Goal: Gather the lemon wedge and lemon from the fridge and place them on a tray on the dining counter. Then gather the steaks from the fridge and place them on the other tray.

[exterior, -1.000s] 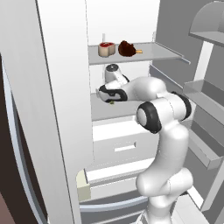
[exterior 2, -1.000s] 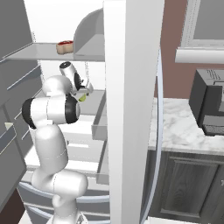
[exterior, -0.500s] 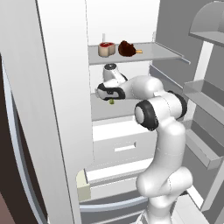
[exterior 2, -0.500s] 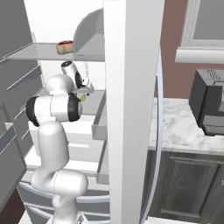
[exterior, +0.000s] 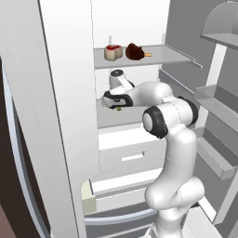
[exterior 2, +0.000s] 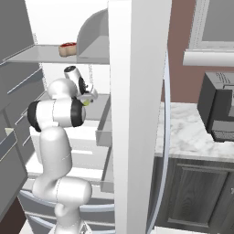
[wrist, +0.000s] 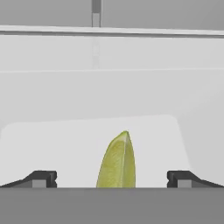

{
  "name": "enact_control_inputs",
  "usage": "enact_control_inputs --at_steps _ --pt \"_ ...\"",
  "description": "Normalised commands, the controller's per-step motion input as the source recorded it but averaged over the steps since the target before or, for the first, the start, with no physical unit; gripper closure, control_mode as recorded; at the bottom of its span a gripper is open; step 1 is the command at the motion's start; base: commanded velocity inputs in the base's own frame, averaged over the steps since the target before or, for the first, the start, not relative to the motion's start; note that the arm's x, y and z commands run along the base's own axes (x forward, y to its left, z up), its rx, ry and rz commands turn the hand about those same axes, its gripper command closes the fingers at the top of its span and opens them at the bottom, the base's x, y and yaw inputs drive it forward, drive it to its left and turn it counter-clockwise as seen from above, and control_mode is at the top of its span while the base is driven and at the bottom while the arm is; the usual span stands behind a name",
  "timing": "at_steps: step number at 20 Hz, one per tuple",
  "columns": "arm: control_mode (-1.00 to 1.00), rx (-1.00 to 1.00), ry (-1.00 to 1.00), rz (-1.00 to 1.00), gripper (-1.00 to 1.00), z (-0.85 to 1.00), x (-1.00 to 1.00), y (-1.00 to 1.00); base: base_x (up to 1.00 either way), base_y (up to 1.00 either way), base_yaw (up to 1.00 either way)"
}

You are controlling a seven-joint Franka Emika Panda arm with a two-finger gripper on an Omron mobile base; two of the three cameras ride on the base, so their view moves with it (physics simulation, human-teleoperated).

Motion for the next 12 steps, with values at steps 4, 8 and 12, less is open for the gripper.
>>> enact_control_inputs --at_steps 4,8,12 --pt "-1.0 0.0 0.0 0.0 -1.0 -0.19 -0.13 0.0 0.0 0.0 0.0" --pt "-1.0 0.0 0.0 0.0 -1.0 -0.19 -0.1 0.0 0.0 0.0 0.0" --pt "-1.0 0.0 0.0 0.0 -1.0 -0.2 -0.02 0.0 0.0 0.0 0.0"
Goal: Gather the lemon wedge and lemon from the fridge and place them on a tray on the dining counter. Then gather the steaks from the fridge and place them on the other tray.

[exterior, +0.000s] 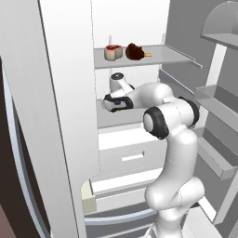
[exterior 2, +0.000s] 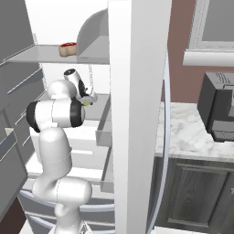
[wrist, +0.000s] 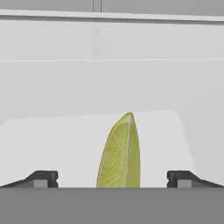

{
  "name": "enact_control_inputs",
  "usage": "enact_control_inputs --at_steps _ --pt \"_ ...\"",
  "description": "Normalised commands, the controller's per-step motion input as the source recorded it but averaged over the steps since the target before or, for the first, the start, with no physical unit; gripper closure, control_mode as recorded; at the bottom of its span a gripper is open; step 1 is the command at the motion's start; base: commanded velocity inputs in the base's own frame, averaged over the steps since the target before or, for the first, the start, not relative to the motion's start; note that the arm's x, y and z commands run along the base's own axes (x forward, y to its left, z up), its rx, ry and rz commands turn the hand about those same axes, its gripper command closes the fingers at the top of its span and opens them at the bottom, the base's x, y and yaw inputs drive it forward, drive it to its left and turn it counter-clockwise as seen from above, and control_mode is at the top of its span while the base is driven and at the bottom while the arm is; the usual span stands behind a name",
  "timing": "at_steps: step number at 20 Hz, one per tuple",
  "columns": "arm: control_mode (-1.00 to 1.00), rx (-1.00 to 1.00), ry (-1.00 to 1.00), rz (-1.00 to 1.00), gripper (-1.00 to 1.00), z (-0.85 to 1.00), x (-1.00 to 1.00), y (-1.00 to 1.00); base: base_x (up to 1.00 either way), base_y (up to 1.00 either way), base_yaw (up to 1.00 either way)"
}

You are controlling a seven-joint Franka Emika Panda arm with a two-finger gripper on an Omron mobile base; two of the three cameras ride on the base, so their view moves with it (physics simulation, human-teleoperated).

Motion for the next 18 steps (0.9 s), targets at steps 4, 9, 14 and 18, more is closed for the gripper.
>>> enact_control_inputs --at_steps 4,9,14,18 --pt "-1.0 0.0 0.0 0.0 -1.0 -0.16 0.0 0.0 0.0 0.0 0.0" --pt "-1.0 0.0 0.0 0.0 -1.0 -0.23 -0.05 0.0 0.0 0.0 0.0" --pt "-1.0 0.0 0.0 0.0 1.0 -0.24 -0.14 0.0 0.0 0.0 0.0" --pt "-1.0 0.01 0.0 0.0 1.0 -0.26 -0.17 0.0 0.0 0.0 0.0"
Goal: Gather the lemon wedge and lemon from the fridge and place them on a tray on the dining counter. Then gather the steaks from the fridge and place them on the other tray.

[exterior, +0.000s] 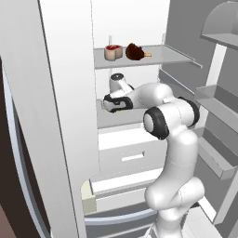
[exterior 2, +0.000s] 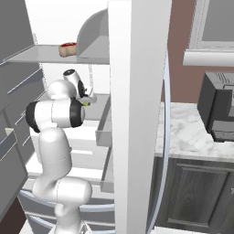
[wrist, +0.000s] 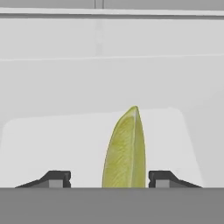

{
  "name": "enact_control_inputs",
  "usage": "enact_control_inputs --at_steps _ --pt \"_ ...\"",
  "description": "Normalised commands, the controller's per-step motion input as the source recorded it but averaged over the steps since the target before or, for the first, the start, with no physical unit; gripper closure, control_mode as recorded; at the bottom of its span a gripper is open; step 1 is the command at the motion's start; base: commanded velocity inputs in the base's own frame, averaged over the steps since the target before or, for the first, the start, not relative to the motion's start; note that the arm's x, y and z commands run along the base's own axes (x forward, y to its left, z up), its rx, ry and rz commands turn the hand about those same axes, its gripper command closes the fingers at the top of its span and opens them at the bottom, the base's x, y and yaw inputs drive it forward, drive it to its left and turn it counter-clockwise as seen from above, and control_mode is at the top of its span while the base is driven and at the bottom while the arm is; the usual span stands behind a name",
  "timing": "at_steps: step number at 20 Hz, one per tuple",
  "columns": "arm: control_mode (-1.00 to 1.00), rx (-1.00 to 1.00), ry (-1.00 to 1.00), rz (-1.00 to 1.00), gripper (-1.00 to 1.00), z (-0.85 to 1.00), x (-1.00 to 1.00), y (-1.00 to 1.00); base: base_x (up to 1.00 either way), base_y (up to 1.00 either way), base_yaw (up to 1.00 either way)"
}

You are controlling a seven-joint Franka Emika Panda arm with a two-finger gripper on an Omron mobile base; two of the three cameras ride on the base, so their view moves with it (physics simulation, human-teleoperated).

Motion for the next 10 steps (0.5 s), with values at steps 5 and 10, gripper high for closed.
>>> enact_control_inputs --at_steps 5,10 --pt "-1.0 0.03 0.0 0.0 1.0 -0.17 -0.25 0.0 0.0 0.0 0.0" --pt "-1.0 0.02 -0.01 0.0 1.0 -0.05 -0.27 0.02 0.0 0.0 0.0"
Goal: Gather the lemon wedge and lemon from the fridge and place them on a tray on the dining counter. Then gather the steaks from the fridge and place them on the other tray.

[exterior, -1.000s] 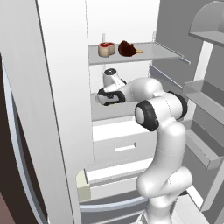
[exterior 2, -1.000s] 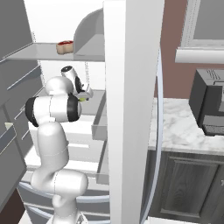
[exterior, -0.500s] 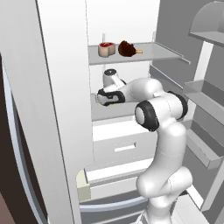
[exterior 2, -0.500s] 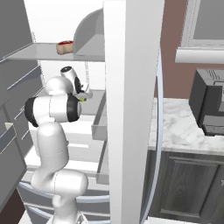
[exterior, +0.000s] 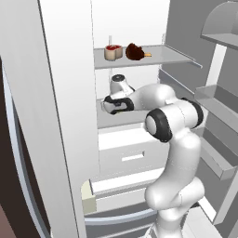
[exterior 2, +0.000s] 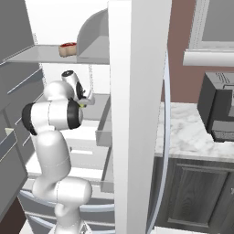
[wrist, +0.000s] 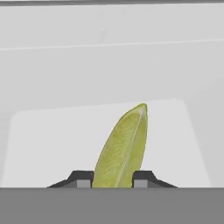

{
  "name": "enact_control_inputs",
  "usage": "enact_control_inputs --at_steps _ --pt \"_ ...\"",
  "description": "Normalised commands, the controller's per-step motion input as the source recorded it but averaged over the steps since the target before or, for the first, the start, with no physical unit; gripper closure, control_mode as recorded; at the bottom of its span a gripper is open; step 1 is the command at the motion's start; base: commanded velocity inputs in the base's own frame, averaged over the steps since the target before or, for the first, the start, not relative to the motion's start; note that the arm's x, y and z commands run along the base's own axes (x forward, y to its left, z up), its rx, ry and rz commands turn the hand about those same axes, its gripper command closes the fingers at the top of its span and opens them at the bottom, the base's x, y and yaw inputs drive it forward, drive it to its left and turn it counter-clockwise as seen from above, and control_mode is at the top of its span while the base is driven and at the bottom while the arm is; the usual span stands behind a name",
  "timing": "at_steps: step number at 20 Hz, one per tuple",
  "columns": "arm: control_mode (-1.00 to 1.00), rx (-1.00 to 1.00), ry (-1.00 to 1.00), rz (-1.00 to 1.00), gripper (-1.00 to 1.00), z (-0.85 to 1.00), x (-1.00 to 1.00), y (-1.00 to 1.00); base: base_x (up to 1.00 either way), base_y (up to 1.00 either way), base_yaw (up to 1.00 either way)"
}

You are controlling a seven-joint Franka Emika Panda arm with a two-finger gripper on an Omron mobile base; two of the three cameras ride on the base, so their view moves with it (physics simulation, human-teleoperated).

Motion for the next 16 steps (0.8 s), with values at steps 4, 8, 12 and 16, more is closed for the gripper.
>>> enact_control_inputs --at_steps 4,8,12,16 --pt "-1.0 0.02 -0.07 -0.01 1.0 0.11 -0.28 0.0 0.0 0.0 0.0" --pt "-1.0 0.0 -0.09 -0.03 1.0 0.39 -0.26 -0.02 0.0 0.0 0.0" --pt "-1.0 0.0 -0.11 -0.04 1.0 0.46 -0.43 -0.07 0.0 0.0 0.0" --pt "-1.0 0.0 -0.1 -0.03 1.0 0.41 -0.64 -0.05 0.0 0.0 0.0"
